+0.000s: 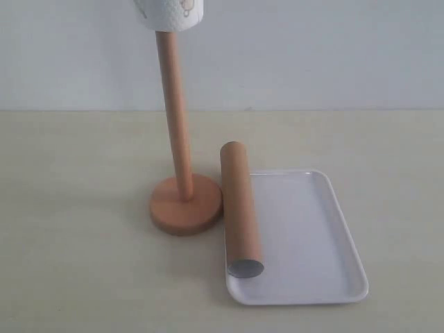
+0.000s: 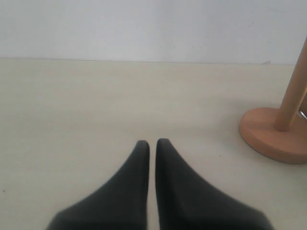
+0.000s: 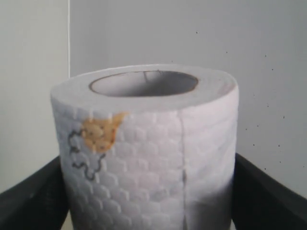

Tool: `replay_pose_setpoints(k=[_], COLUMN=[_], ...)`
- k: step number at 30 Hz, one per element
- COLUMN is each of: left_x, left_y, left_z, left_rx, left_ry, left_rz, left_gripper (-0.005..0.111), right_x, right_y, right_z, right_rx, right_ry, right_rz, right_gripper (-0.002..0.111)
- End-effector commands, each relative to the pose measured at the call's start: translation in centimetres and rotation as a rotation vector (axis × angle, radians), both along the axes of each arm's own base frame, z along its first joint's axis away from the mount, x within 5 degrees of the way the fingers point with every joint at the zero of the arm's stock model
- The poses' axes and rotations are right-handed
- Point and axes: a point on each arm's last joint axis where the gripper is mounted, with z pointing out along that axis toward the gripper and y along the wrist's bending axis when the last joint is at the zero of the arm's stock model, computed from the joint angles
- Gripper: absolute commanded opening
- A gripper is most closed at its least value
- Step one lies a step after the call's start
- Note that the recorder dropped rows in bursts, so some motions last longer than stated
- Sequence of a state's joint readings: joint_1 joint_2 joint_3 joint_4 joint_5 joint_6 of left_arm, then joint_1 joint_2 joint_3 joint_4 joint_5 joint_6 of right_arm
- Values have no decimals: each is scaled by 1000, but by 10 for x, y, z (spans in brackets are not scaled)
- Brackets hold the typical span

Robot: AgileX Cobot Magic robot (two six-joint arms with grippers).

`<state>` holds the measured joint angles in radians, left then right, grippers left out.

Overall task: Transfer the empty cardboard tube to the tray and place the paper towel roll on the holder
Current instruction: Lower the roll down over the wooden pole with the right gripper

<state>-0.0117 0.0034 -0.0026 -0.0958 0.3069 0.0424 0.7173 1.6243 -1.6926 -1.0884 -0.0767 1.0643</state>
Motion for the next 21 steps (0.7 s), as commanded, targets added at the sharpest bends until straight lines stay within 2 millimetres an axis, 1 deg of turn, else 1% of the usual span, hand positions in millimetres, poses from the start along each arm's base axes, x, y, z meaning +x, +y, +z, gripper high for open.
replay_pose_setpoints(k=[1, 6, 9, 21], left_x=[0, 0, 0, 0], left_y=[0, 0, 0, 0], left_z=[-1, -1, -1, -1], left_rx=[-13, -13, -13, -13], left_ry=[-1, -1, -1, -1], left_rz=[2, 2, 2, 2], left_gripper=[4, 4, 4, 4], right_x=[-3, -4, -3, 3], right_y=[-2, -1, -1, 5], right_z=[8, 8, 4, -42], right_rx=[28, 45, 33, -101], right_ry=[-6, 11, 16, 74], right_rz=[7, 14, 12, 1], right_gripper=[0, 0, 0, 0])
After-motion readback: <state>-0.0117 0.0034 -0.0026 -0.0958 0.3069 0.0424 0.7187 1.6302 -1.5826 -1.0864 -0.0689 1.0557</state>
